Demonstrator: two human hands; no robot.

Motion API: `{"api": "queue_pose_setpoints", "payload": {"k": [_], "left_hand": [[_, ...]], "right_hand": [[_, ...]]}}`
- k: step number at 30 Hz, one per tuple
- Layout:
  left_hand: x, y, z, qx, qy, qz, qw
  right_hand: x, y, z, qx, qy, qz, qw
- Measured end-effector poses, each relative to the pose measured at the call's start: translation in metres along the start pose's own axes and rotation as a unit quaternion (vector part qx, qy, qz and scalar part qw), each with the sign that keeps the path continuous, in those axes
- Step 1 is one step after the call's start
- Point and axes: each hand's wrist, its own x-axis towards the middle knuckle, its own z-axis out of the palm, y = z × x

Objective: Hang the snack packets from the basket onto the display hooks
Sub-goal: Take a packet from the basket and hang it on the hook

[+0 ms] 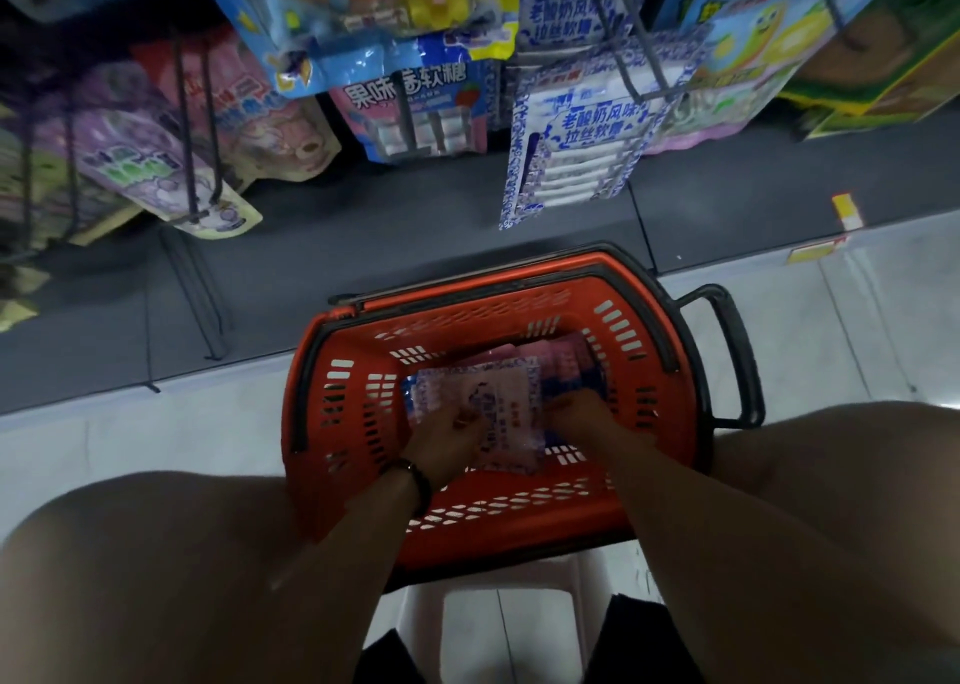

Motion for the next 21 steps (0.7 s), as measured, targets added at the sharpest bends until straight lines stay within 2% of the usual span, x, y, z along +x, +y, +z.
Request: {"api": "queue_pose_setpoints", "payload": {"k": [4,8,11,14,18,21], "left_hand": [[-0.011,0.004,-0.005,0.008,0.022,0.005,1.0],[-0.021,-0.004,-0.011,0.034,0.041,0.013,0.999],[-0.021,-0.019,-0.011,0.033,0.056,0.006,0.998],[-0.017,-0.035,-0.008,0.006,0.042,0.002,0.999],[-0.012,-0.038,-0.008,-0.021,0.025,-0.006,0.999],[-0.004,-0.03,-0.011,0.001,0.025,-0.007,1.0]], "right_hand": [[-0.013,-0.011,0.012,-0.019,-0.033,-0.036,0.999],[-0.017,-0.005,0.026,0.04,-0.009,-0.014,0.999],[-0.011,-0.001,0.033,0.002,-0.005,-0.033,0.999],[-0.009,-0.008,0.032,0.003,0.022,0.001,1.0],[-0.004,-0.012,0.037,0.006,-0.009,0.026,1.0],[-0.002,-0.013,0.043,0.033,-0.022,0.021,0.999]]}}
